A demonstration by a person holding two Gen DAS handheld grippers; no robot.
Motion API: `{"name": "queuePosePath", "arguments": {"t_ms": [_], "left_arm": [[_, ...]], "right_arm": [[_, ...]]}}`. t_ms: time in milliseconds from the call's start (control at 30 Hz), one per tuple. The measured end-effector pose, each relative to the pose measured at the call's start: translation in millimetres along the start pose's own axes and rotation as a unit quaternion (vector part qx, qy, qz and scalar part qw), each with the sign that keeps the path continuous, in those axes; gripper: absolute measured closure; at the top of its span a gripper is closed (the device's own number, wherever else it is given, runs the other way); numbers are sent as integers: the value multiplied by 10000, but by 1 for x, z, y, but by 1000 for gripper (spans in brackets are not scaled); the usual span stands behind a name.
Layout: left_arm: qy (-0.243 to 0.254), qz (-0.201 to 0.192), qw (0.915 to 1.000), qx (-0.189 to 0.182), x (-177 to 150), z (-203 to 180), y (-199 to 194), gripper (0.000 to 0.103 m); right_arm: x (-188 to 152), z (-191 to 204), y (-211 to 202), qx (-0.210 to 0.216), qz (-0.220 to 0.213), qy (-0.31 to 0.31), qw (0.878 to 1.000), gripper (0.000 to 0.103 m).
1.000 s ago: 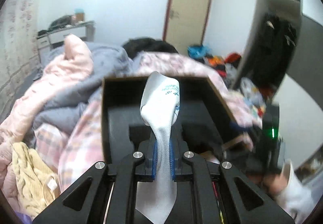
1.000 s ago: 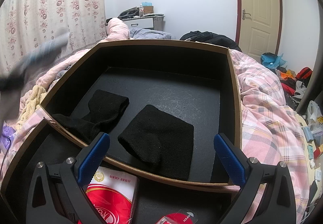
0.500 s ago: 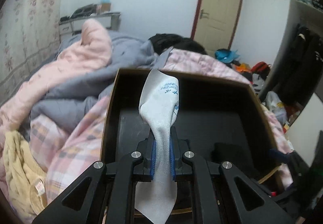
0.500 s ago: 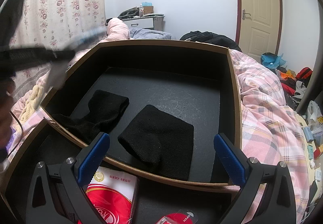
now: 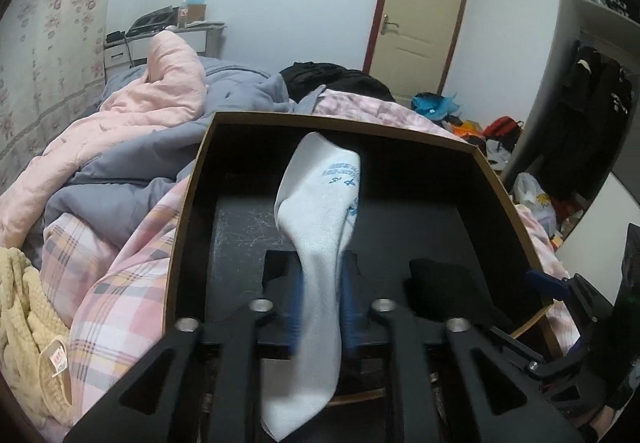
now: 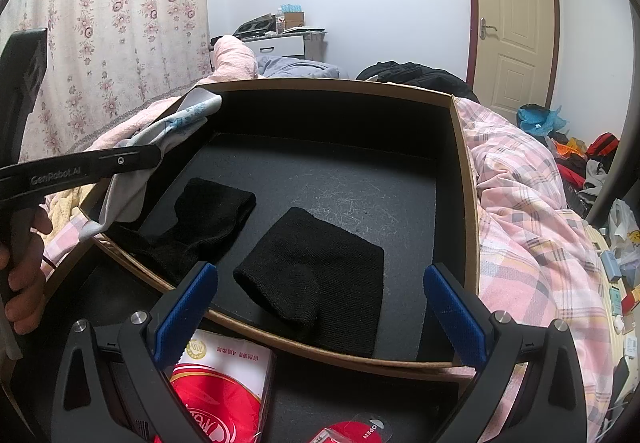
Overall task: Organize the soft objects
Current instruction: 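Open the left gripper to drop the white sock into the box, then withdraw the left tool above the box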
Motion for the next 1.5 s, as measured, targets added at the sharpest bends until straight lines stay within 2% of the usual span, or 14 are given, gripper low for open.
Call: {"name": "queuePosePath", "arguments": {"t_ms": [33,67,133,233,467,633,867,1000,1233,1367,1500], "left_arm": [[-37,-63,10000,-16,0,0,-3,48],[-86,-179,9998,-52,1,1,-6,28],[-150,-468,9987,-150,4,0,-18,27],[-201,-491,9981,-303,4,-2,-27,26],[315,-644,9974,-45,-10,-5,-56,25],[416,-678,9968,88,-22,-3,-59,23],[217,-260,9985,433,-38,10,-36,23],[182,-367,9983,405,-38,13,-39,23],[-168,-405,9985,338,-37,25,-40,23],[-393,-456,9981,152,-36,29,-41,22],[-398,-457,9981,146,-36,29,-41,22]], "right_arm": [[0,0,0,0,0,0,10000,1],[0,0,0,-1,0,0,10000,1],[0,-1,0,-1,1,1,10000,1],[0,0,0,0,-1,4,10000,1],[0,0,0,1,1,3,10000,1],[0,0,0,0,1,2,10000,1],[1,0,0,-13,-2,-10,10000,1],[2,1,0,-17,-3,-12,10000,1],[2,1,1,-15,-1,-10,10000,1],[1,1,0,-18,-2,-14,10000,1],[2,1,0,-16,-2,-12,10000,1]]}}
Point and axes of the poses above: each gripper's, at about its wrist camera, not at the fingertips, and y roughly the way its jaws point, z to its left, x to its top, the point moved 8 cm from there along y, roughly the way its jaws point, and after that the axes turned 7 degrees about -x, right-handed, at the moved point
